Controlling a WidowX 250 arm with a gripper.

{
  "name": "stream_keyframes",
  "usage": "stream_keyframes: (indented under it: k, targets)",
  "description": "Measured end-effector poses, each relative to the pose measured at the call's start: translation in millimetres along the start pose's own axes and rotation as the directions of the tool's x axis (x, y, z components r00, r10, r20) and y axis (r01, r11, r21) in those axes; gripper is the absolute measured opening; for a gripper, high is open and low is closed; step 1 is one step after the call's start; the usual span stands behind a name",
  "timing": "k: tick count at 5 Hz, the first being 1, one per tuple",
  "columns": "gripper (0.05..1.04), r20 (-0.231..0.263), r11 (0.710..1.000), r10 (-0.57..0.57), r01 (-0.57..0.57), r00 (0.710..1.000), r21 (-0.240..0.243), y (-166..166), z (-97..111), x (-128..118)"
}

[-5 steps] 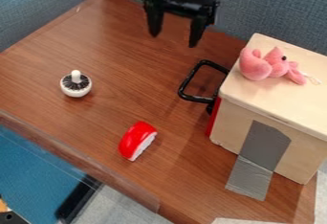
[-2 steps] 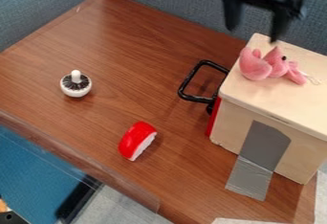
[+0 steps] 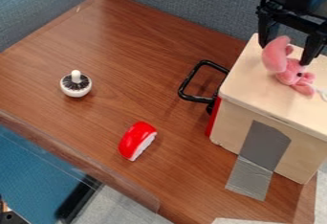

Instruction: Put the pink bunny on the upper side of the table

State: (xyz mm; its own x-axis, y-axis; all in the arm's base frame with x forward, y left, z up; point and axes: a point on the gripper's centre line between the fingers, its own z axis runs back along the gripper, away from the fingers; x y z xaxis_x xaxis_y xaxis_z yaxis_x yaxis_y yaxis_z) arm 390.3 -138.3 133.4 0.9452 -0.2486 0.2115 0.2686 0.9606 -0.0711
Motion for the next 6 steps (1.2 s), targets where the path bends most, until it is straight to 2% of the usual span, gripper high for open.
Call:
stream_keyframes:
  k: [1,2,4,5,6]
  targets:
    - [1.0,-0.006,1.0,-0.003,0.003,1.0,0.008,2,-4,-2]
    - [0.948,-0.009,1.0,-0.005,0.005,1.0,0.008,2,-5,-4]
    - [0.387,-0.036,1.0,0.001,0.0,0.999,0.017,3,-12,-14]
    - [0.169,-0.072,0.999,0.003,0.0,0.997,0.04,9,-18,-20]
    - [0.073,-0.083,0.999,0.002,0.002,0.997,0.041,9,-18,-22]
